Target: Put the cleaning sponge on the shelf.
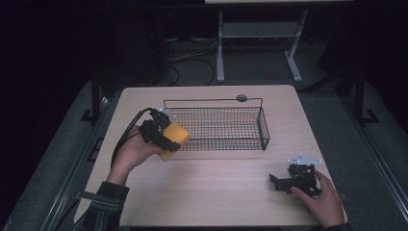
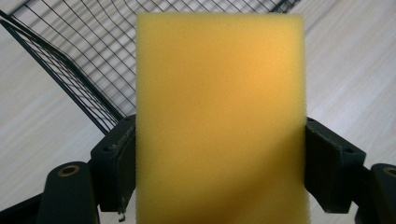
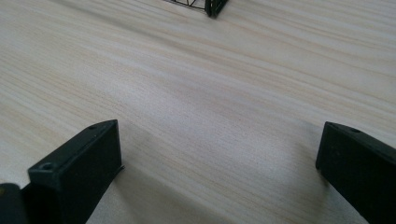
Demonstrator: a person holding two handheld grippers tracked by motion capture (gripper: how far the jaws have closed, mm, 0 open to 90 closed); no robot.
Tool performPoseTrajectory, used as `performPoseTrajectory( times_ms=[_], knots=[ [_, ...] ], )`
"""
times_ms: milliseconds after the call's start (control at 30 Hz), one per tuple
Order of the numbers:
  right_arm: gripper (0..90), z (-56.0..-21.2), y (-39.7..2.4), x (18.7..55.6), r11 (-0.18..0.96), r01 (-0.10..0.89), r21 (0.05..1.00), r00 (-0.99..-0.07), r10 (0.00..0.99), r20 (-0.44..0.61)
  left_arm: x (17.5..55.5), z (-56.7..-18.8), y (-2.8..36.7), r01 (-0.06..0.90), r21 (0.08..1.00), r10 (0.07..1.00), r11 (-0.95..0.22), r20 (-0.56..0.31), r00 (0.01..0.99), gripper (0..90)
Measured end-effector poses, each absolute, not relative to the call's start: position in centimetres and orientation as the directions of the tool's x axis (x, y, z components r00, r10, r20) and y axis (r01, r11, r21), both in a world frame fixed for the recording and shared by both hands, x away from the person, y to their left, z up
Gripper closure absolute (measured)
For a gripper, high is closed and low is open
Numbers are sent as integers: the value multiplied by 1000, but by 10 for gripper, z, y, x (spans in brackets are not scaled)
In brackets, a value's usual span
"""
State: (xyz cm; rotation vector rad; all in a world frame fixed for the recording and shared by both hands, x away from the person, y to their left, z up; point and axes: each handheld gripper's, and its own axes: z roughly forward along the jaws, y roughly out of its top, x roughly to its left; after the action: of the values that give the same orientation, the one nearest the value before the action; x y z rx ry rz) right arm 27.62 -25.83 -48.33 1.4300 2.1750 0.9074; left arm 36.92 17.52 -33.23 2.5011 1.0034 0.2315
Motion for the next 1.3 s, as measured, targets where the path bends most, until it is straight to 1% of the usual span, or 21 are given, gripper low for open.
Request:
performPoseTrajectory(
  times_ms=[333, 633, 800, 1067, 1300],
  knots=[
    [0, -483, -258, 276, 274, 664, 696, -409, 912, 32, 390, -330, 172, 622, 460, 696, -634, -11, 718, 225],
    [0, -483, -258, 276, 274, 664, 696, -409, 912, 31, 410, -325, 169, 617, 485, 708, -620, 7, 706, 227],
    [0, -483, -258, 276, 273, 665, 696, -408, 912, 32, 423, -324, 167, 619, 483, 712, -619, 11, 703, 227],
    [0, -483, -258, 276, 273, 664, 696, -408, 912, 32, 438, -330, 160, 623, 484, 714, -614, 4, 700, 227],
    [0, -483, -258, 276, 273, 664, 695, -408, 912, 32, 449, -338, 157, 624, 479, 717, -617, 15, 697, 227]
  ],
)
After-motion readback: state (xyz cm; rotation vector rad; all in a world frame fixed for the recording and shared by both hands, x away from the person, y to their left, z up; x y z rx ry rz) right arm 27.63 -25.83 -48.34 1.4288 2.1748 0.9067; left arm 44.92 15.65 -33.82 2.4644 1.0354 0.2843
